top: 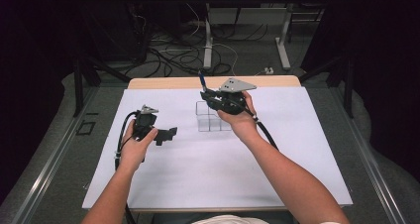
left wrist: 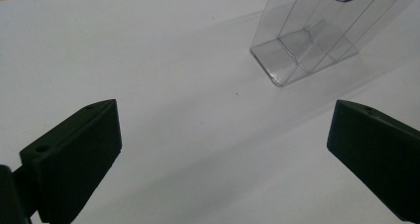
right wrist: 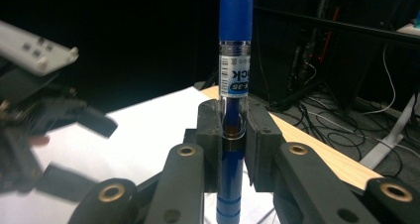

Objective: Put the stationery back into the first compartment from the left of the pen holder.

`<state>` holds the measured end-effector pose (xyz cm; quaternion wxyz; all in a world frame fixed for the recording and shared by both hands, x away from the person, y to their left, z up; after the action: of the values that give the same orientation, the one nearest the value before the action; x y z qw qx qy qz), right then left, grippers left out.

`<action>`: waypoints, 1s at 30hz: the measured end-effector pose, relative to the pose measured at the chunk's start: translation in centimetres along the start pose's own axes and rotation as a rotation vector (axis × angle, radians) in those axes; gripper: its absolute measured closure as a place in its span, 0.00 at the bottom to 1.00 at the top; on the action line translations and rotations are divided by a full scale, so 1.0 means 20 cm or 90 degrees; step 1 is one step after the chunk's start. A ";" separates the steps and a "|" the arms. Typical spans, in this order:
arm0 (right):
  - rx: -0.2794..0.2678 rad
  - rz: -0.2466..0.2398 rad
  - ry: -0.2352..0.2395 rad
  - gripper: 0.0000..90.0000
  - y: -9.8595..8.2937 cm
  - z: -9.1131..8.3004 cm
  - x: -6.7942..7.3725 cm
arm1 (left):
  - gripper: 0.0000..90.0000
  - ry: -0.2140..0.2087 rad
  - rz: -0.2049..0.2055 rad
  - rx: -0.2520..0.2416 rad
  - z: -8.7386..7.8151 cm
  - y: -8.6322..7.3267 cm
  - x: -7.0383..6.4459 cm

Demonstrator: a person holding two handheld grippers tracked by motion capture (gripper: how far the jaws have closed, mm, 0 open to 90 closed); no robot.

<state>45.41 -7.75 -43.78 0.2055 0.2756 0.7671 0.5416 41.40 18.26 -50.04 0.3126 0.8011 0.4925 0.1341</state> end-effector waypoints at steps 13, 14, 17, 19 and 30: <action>0.029 0.054 -0.031 0.88 -0.03 0.12 -0.06 | 0.00 0.006 0.016 0.001 0.00 0.00 0.00; 0.022 0.057 -0.033 0.88 -0.04 0.13 -0.06 | 0.00 0.005 0.018 0.000 0.01 0.00 0.00; 0.029 0.064 -0.040 0.88 -0.05 0.16 -0.07 | 0.00 0.005 0.026 0.009 0.01 -0.01 0.01; 0.037 0.075 -0.038 0.88 -0.06 0.17 -0.07 | 0.00 0.000 0.024 0.010 0.01 -0.01 0.01; 0.054 0.124 -0.046 0.87 -0.11 0.23 -0.07 | 0.00 0.009 0.036 0.018 0.02 -0.01 0.01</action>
<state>48.98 -5.91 -47.33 0.1677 0.3765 0.7512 0.5156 41.50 18.37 -50.42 0.2935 0.8182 0.4737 0.1417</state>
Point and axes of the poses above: each handheld gripper's, and its own axes: z roughly forward along the jaws, y roughly out of its top, x roughly to its left, the point moved 2 cm from there along z, roughly forward along the jaws, and after that the axes turned 7 degrees about x, right-handed, at the moved point
